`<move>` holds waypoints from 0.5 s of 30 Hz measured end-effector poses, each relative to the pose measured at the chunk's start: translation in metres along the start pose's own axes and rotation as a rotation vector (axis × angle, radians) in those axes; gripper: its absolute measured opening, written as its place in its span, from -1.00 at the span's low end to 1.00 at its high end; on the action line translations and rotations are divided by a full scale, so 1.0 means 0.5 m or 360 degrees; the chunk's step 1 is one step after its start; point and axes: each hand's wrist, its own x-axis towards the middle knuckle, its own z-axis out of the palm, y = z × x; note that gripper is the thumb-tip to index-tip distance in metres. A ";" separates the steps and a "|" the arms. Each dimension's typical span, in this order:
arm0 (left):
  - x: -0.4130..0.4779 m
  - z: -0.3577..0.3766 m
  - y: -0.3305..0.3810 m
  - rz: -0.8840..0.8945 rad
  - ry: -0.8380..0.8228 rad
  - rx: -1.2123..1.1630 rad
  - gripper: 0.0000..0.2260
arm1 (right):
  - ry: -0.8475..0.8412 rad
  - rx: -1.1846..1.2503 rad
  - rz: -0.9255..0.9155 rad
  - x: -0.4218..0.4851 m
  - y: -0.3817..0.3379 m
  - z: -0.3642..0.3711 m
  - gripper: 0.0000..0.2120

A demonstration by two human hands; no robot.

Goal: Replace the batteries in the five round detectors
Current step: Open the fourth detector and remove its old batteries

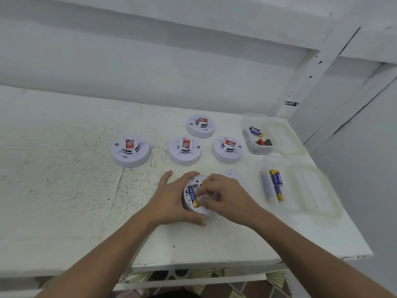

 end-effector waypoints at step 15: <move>-0.001 -0.012 -0.014 0.0003 0.0063 -0.0209 -0.14 | -0.0387 -0.0805 -0.0826 0.047 -0.024 -0.024 -0.77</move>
